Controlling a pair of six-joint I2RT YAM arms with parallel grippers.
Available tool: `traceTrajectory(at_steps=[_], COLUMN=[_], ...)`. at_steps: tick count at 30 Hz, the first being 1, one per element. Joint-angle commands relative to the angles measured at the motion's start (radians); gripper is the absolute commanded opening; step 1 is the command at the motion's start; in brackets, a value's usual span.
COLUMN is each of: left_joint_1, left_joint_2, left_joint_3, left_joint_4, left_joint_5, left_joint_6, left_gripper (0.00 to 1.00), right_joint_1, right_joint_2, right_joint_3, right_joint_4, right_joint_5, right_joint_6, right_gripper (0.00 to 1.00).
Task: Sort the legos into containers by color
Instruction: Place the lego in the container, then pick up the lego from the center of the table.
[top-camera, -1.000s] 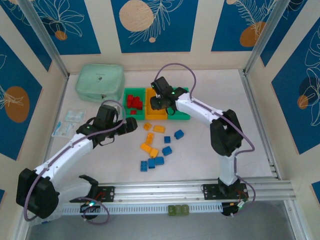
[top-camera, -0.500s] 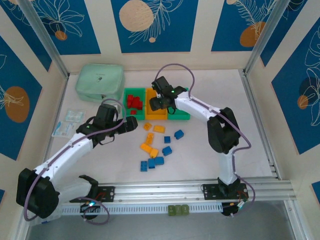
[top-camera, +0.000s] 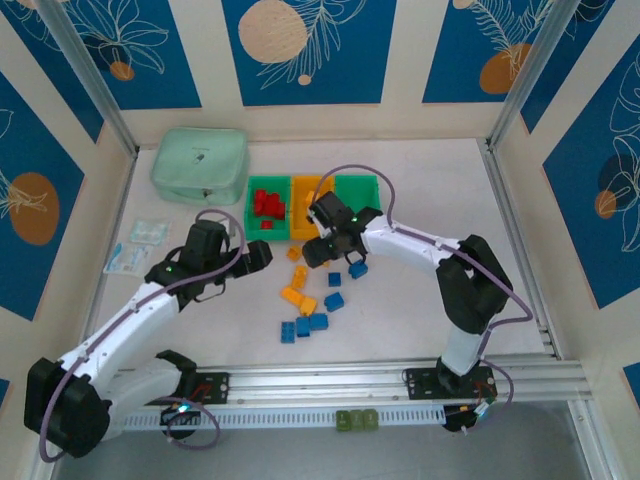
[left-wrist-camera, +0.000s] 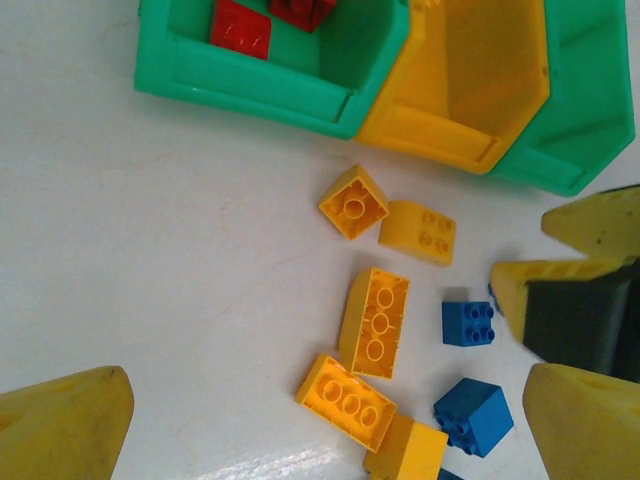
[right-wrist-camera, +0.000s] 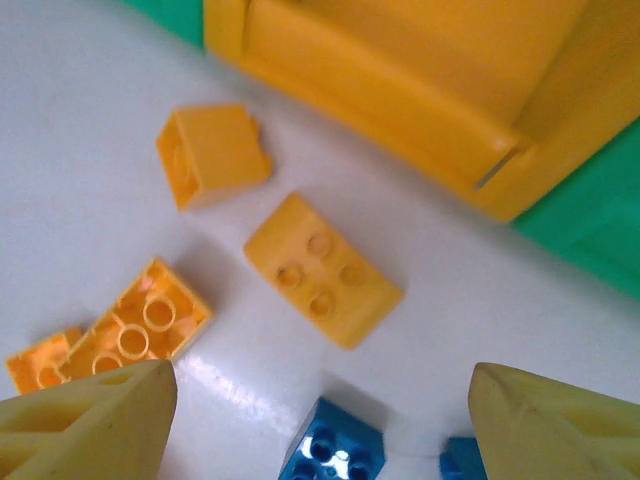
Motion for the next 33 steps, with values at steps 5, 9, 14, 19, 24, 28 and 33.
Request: traceTrajectory(at_steps=[5,9,14,19,24,28,33], left_joint_1=[-0.004,-0.004,-0.004,-0.004,-0.003,-0.003,-0.003], left_joint_2=[-0.065,-0.079,-0.074,-0.058,-0.045,-0.038,-0.023], left_joint_3=[-0.077,-0.095,-0.108,-0.104,-0.091,-0.080,-0.077], left_joint_4=[0.027,0.007,0.012,0.017,0.008,-0.007,0.003], left_joint_5=[0.013,-0.002,-0.005,-0.008,-0.009,-0.023,-0.010], left_joint_6=[-0.056,-0.058,-0.067,-0.069,-0.051,-0.039,-0.041], left_gripper=[0.99,0.99,0.99,0.99,0.99,0.99,0.99], right_joint_1=[0.030,0.030,0.030,0.008,0.001,-0.003,0.007], right_joint_2=[0.028,0.073,0.136,0.191,0.229,0.240,0.258], right_joint_3=[-0.038,-0.016,0.029,0.084,0.119,0.128,0.140], right_joint_4=[0.027,0.024,0.017,0.006,0.004,0.023,0.038], right_joint_5=[0.000,0.014,0.060,0.093,0.097,0.079,0.023], right_joint_6=[-0.041,-0.052,-0.047,-0.015,-0.032,-0.041,-0.067], right_gripper=[0.82,0.84,0.84,0.84,0.81,0.77,0.70])
